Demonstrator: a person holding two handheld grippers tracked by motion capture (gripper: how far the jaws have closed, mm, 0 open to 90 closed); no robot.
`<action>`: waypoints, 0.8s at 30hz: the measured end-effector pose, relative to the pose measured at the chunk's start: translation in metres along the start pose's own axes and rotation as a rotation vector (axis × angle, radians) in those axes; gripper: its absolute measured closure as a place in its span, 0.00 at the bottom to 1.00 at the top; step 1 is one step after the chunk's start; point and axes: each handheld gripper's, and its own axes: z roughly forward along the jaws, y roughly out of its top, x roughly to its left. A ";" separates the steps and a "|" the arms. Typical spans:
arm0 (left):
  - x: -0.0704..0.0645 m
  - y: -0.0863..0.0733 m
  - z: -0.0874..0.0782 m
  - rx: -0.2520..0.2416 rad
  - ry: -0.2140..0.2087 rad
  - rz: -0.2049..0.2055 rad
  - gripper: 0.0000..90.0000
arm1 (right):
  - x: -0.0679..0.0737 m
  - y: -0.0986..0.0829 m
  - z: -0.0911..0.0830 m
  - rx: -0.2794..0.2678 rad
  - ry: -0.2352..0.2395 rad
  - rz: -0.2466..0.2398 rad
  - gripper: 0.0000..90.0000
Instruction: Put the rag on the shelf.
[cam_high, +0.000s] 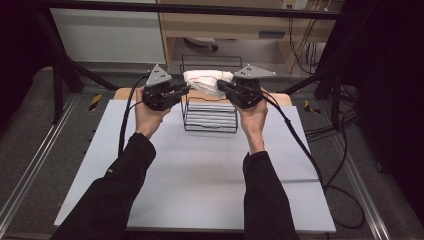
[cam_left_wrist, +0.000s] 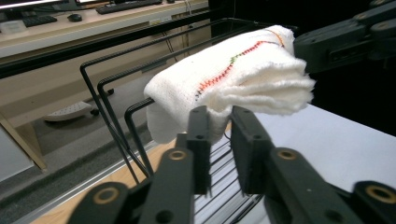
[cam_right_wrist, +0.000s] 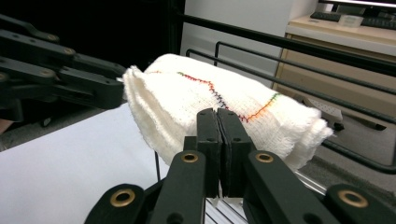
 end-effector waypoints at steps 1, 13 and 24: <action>0.001 0.001 -0.003 0.001 -0.010 -0.014 0.82 | 0.000 0.000 0.001 0.002 -0.005 -0.001 0.98; -0.005 0.020 -0.007 -0.012 -0.007 -0.058 0.88 | 0.000 -0.004 0.008 0.052 -0.024 -0.008 1.00; -0.006 0.005 0.034 0.129 0.053 -0.070 1.00 | -0.004 -0.007 0.008 0.063 -0.037 0.011 0.99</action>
